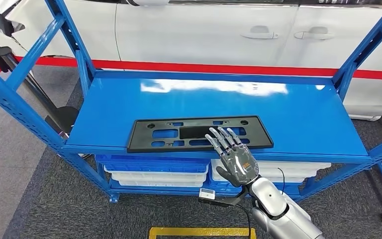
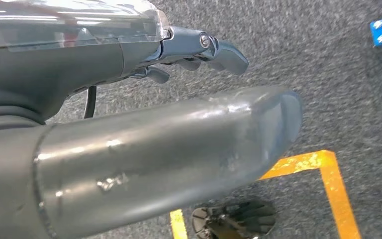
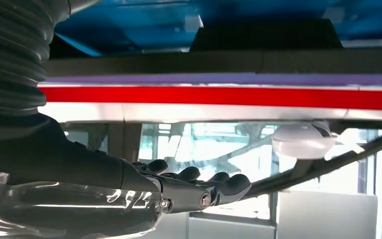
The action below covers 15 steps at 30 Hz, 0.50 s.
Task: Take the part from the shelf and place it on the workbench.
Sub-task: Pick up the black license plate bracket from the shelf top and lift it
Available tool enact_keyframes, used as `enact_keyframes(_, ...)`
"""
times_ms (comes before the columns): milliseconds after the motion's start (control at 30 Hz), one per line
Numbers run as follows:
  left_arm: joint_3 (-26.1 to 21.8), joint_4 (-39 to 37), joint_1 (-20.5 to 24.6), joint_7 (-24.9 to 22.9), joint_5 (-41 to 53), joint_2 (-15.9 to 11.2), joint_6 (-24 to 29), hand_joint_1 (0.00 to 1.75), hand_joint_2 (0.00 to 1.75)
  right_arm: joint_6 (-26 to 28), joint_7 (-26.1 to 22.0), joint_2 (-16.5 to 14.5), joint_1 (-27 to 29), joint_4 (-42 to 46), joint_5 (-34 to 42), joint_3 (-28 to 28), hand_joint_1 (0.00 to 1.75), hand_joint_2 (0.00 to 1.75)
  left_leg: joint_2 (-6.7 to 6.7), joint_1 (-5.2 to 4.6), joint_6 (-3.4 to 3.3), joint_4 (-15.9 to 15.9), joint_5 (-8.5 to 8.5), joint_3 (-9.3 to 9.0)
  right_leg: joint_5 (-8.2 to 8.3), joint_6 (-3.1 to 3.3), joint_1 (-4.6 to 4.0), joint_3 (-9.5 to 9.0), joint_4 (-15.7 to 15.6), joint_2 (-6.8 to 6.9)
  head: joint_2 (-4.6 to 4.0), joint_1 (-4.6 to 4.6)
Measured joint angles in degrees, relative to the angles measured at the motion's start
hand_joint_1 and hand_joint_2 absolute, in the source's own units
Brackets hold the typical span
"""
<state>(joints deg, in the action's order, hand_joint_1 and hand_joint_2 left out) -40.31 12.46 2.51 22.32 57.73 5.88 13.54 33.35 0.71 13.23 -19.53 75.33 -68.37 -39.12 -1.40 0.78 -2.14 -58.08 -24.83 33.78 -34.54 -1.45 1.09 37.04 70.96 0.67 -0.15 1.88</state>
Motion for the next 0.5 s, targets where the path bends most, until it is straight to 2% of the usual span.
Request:
enact_keyframes(33,0.01,0.00,0.03,0.00,0.13,0.00,-0.01,0.00,0.00,-0.09,0.10,-0.17,0.00,-0.54,-0.10,0.09,0.00,1.75,-0.06,0.01,0.00,-0.02,-0.20,-0.19,-0.02,-0.20,0.24,1.72,2.24,0.00,0.00,0.00)
enact_keyframes(67,0.00,0.00,0.01,-0.01,0.25,0.00,-0.01,0.00,0.00,-0.16,0.18,-0.27,-0.03,-1.04,-0.21,0.15,0.00,1.75,-0.14,0.03,0.08,-0.06,-0.46,-0.49,1.05,-0.36,0.48,2.57,2.62,0.01,0.00,-0.01)
enact_keyframes(100,0.00,0.00,-0.02,-0.01,0.34,0.01,-0.01,0.00,0.00,-0.20,0.23,-0.31,-0.09,-1.45,-0.32,0.20,0.00,1.75,-0.20,0.07,0.23,-0.10,-0.77,-0.90,3.11,-0.46,0.70,2.33,0.95,0.03,0.00,-0.01)
enact_keyframes(167,-0.01,0.00,-0.09,-0.02,0.42,0.03,-0.03,0.00,0.00,-0.26,0.29,-0.32,-0.47,-2.12,-0.54,0.29,0.00,1.75,-0.26,0.10,0.74,-0.20,-1.49,-1.68,7.85,-0.44,0.88,-0.15,-5.74,0.30,0.00,-0.01)
enact_keyframes(200,0.00,0.00,-0.05,-0.03,0.43,0.04,-0.05,0.00,0.00,-0.34,0.29,-0.33,-0.81,-2.48,-0.69,0.30,0.00,1.75,-0.28,0.05,1.10,-0.30,-1.83,-1.83,9.01,-0.27,0.76,-1.45,-8.81,0.46,0.00,-0.01)
enact_keyframes(233,-0.01,0.00,0.05,-0.05,0.45,0.04,-0.08,0.00,0.00,-0.42,0.29,-0.34,-1.19,-2.83,-0.87,0.26,0.00,1.75,-0.26,-0.02,1.48,-0.34,-2.05,-1.79,9.30,-0.02,0.60,-2.23,-10.72,0.61,0.00,0.00)
enact_keyframes(267,-0.01,0.00,0.15,-0.08,0.46,0.03,-0.14,0.00,0.00,-0.49,0.29,-0.35,-1.52,-3.16,-1.08,0.17,0.00,1.75,-0.22,-0.10,1.86,-0.30,-2.21,-1.67,8.85,0.28,0.39,-2.55,-11.46,0.68,0.00,0.00)
enact_keyframes(367,-0.01,0.00,0.28,-0.17,0.49,0.03,-0.31,0.00,0.00,-0.75,0.23,-0.30,-2.11,-3.84,-1.49,-0.14,0.00,1.75,0.01,0.05,2.87,-0.79,-2.95,-1.75,8.34,1.38,0.30,-2.91,-12.21,0.69,0.00,0.01)
enact_keyframes(433,0.01,0.00,0.35,-0.17,0.51,0.03,-0.46,0.00,0.00,-1.05,0.16,-0.07,-2.49,-4.28,-1.57,-0.40,0.00,1.75,0.22,0.16,3.32,-5.02,-5.43,-0.05,8.18,2.17,0.26,-3.37,-12.55,0.97,0.00,0.01)
enact_keyframes(500,-0.01,0.00,0.38,-0.17,0.50,0.01,-0.74,0.00,0.00,-1.29,0.14,0.16,-2.73,-4.76,-1.59,-0.69,0.00,1.75,0.35,0.05,3.42,-12.52,-8.71,3.94,7.83,2.74,-0.11,-3.72,-12.53,1.24,0.00,0.01)
